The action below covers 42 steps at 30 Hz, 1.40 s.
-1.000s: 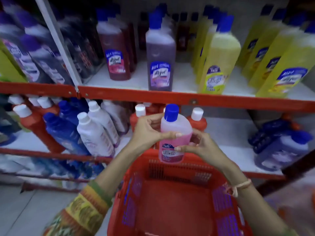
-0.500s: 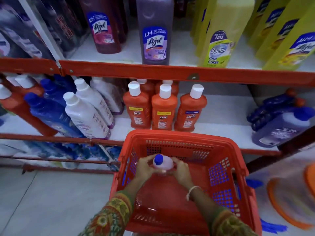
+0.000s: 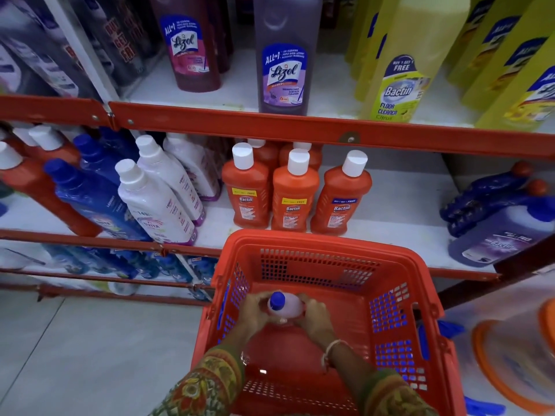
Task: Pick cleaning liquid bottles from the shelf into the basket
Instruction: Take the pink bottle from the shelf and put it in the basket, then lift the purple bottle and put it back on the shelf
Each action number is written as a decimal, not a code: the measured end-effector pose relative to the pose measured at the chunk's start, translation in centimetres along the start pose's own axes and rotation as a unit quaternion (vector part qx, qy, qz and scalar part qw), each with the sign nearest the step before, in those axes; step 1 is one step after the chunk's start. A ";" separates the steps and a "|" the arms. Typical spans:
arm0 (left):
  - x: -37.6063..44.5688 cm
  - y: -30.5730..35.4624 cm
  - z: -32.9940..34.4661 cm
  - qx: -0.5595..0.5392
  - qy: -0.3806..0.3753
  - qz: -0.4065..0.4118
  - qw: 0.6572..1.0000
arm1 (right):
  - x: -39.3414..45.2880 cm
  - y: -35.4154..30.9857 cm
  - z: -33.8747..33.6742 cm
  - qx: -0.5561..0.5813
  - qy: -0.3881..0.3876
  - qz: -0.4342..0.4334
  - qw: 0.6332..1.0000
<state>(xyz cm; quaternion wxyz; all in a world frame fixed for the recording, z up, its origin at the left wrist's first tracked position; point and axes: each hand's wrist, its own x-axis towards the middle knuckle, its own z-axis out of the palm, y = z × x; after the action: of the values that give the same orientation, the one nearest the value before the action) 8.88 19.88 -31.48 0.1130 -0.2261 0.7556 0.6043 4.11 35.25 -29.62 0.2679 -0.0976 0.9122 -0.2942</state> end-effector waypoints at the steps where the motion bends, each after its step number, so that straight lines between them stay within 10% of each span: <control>1: -0.1 0.4 -0.4 0.015 -0.013 -0.002 1.000 | -0.1 -0.1 -0.6 -0.006 -0.015 -0.013 1.000; 7: -1.4 4.7 -4.3 0.008 -0.020 -0.040 0.999 | -0.8 -2.8 -6.5 -0.012 -0.020 -0.127 0.992; 14: -3.7 14.9 -9.7 0.024 0.125 0.221 0.967 | -2.2 -11.7 -15.3 0.142 0.133 -0.270 0.943; 19: -3.4 22.0 -12.2 0.144 0.299 0.400 0.854 | -1.7 -17.4 -19.7 0.243 0.250 -0.332 0.877; 26: 0.5 26.9 -15.0 0.282 0.411 0.448 0.742 | 0.6 -23.6 -22.8 0.257 0.451 -0.324 0.791; 35: 4.4 26.2 -17.4 0.433 0.372 0.340 0.747 | 5.6 -26.5 -26.6 0.354 0.208 -0.278 0.869; 42: 4.1 25.8 -17.8 0.427 0.362 0.371 0.741 | 5.1 -27.3 -25.7 0.356 0.277 -0.309 0.837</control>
<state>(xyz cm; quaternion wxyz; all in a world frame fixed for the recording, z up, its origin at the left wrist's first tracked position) -5.20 6.14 -6.72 -0.3179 -0.0574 0.9426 0.0849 -13.60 23.88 1.83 -0.0849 -0.1867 0.7034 -0.6806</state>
